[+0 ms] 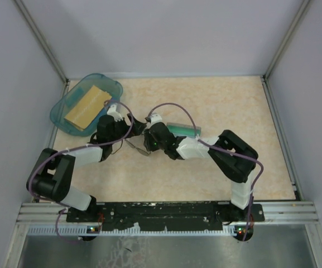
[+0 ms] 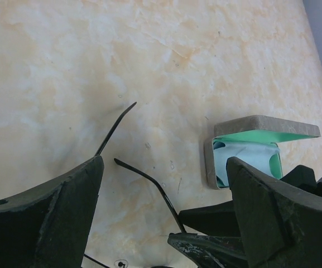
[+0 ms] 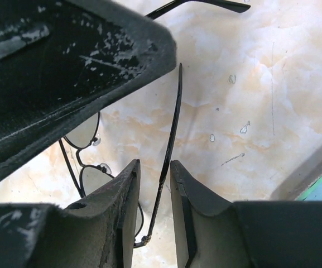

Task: Organize the sunglasses
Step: Fold the sunglasses at the center of the board.

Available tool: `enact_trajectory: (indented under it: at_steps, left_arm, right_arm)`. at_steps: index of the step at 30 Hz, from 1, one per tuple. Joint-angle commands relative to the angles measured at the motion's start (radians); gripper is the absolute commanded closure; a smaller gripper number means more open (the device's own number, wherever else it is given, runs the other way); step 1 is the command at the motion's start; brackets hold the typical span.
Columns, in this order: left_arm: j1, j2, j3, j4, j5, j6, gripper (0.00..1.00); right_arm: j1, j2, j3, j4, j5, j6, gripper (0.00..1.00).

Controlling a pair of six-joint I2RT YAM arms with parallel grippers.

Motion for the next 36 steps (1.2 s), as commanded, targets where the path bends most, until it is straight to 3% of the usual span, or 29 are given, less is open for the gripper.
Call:
enact_trajectory:
  at_steps: [1,10,25,36]
  left_arm:
    - [-0.004,-0.048,-0.035,0.052,-0.038,-0.004,0.03]
    - [0.007,-0.073,-0.061,0.051,-0.046,-0.002,0.03]
    - [0.013,-0.052,-0.061,0.062,-0.028,-0.001,0.03]
    - [0.013,-0.041,-0.061,0.080,-0.021,-0.015,0.03]
  right_arm:
    - [0.002,-0.063,-0.013,0.041,0.034,0.010,0.71]
    - [0.000,-0.083,-0.041,0.030,0.049,0.009,0.71]
    - [0.000,-0.092,-0.054,0.040,0.039,-0.002,0.85]
    - [0.000,-0.088,-0.053,0.055,0.021,-0.013,0.90]
